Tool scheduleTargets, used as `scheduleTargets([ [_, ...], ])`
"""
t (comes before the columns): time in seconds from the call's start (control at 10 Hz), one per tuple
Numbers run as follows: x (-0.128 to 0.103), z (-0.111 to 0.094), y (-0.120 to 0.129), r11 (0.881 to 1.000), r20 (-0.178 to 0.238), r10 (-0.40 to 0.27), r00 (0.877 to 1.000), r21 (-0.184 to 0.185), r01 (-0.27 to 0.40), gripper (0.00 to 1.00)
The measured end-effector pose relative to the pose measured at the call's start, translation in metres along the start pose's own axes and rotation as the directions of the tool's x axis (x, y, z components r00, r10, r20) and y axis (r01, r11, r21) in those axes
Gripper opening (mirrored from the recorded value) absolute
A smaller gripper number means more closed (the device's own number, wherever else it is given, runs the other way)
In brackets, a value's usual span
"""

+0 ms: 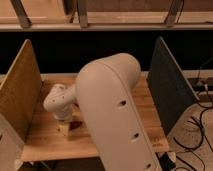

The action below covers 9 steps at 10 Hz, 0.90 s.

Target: Place the pepper in the ceramic bowl

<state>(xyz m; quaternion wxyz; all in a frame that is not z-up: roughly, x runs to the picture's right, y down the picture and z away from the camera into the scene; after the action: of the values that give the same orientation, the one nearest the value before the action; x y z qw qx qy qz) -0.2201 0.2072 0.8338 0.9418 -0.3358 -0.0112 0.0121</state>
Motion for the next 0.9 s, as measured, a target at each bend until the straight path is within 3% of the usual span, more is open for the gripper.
scheduleTargets([
  [0.3, 0.002, 0.013, 0.001, 0.999, 0.007, 0.014, 1.0, -0.037, -0.014, 0.53],
  [0.6, 0.004, 0.015, -0.001, 0.999, 0.009, 0.029, 1.0, -0.045, -0.028, 0.24],
  [0.7, 0.007, 0.011, -0.004, 0.999, 0.005, 0.037, 0.999, -0.039, -0.037, 0.13],
  [0.9, 0.003, -0.018, -0.019, 0.998, 0.018, 0.05, 0.999, 0.028, -0.051, 0.0],
])
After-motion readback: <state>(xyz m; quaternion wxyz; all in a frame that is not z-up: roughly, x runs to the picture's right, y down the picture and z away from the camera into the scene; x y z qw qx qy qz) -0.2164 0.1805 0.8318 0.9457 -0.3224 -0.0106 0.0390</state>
